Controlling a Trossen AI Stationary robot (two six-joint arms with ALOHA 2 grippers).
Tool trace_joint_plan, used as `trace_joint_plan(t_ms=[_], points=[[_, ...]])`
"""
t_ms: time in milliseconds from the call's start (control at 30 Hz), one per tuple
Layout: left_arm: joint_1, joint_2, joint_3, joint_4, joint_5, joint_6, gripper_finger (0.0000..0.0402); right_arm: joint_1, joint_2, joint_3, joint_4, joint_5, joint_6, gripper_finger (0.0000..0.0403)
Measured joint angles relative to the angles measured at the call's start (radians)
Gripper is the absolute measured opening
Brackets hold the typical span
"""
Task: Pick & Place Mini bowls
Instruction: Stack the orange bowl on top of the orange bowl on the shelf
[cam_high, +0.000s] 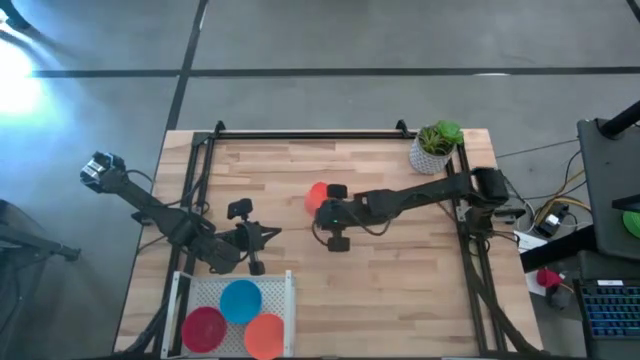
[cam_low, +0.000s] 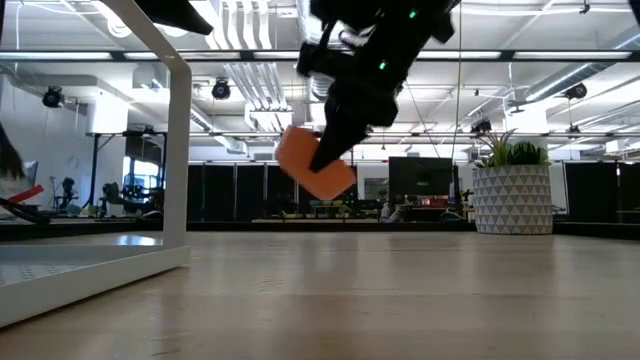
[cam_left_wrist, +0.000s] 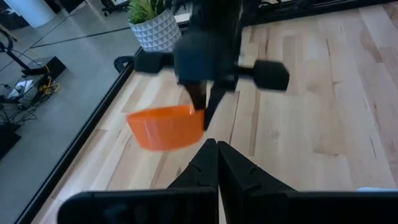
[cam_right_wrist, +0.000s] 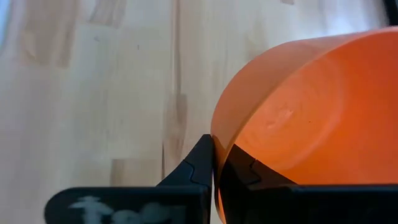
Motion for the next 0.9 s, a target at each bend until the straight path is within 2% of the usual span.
trace_joint_plan(t_ms=[200,567,900], points=[[0.0,0.0,0.0,0.0,0.0,0.001,0.0,-0.007,0.099,0.065,-0.031,-0.014,-0.046,0.0008],[0.0,0.0,0.0,-0.001,0.0,0.002,0.0,-0.002,0.292,0.28,-0.31,-0.043,-0.065,0.0009],[0.0,0.0,0.0,-0.002,0.0,0.003,0.0,-0.003,0.375,0.448,-0.415,-0.053,-0.046,0.0011]])
